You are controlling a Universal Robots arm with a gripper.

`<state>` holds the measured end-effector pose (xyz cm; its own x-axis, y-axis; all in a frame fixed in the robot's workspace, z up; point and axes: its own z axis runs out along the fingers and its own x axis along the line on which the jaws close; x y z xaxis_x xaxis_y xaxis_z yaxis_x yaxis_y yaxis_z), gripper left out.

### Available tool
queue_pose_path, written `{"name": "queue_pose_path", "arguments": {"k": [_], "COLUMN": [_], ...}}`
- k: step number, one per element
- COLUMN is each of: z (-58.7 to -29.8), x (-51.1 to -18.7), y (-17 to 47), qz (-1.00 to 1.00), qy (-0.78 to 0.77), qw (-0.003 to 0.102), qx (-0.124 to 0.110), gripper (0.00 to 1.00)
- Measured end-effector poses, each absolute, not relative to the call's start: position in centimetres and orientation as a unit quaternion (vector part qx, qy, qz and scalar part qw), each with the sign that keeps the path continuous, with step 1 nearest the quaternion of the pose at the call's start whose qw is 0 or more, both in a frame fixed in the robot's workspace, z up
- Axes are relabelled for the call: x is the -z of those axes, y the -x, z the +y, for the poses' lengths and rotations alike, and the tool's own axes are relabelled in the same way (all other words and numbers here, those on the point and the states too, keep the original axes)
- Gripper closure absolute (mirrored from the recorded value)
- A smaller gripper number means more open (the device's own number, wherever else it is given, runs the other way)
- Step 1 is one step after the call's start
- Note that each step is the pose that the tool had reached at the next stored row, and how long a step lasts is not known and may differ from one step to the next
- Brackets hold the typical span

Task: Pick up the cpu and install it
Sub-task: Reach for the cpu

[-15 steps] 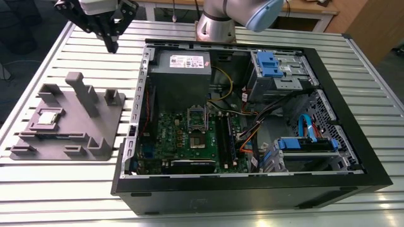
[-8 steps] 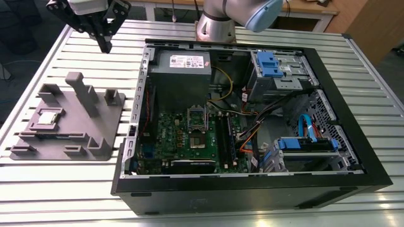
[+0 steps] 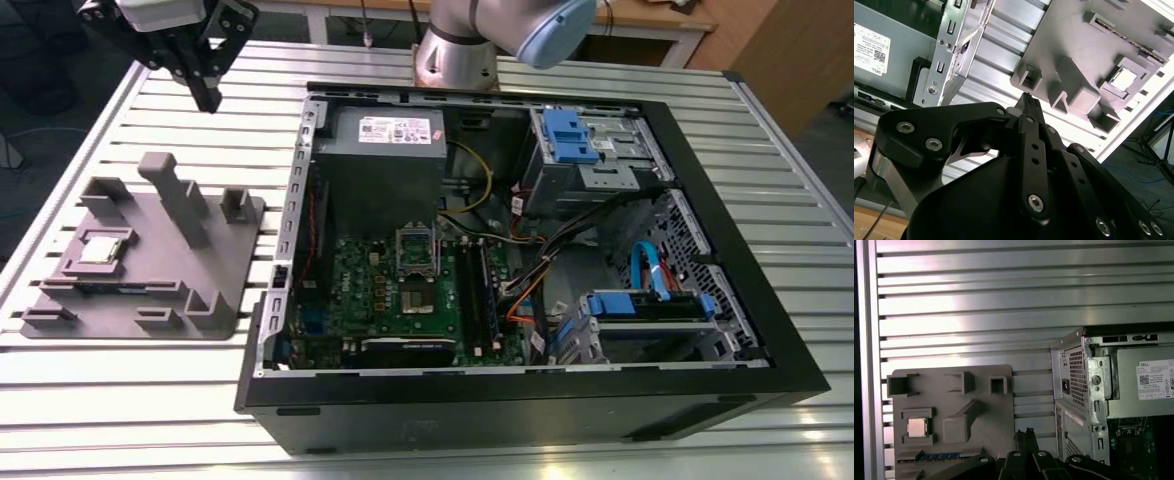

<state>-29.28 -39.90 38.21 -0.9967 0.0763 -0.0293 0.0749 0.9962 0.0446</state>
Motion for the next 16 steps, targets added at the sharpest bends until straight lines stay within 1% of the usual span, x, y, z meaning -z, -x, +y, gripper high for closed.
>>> {"name": "queue_pose_path", "arguments": {"k": [11, 12, 14, 16], "z": [-39.89, -39.89, -39.89, -39.89], "x": [-38.19, -38.18, -38.15, -38.12], "y": [29.71, 29.71, 29.7, 29.71], "qz": [0.999, 0.999, 0.999, 0.999], "qy": [-0.038, -0.038, -0.038, -0.038], "qw": [0.015, 0.012, 0.0, -0.004], "qx": [-0.022, -0.022, -0.021, -0.021], "gripper": [0.89, 0.89, 0.89, 0.89]}}
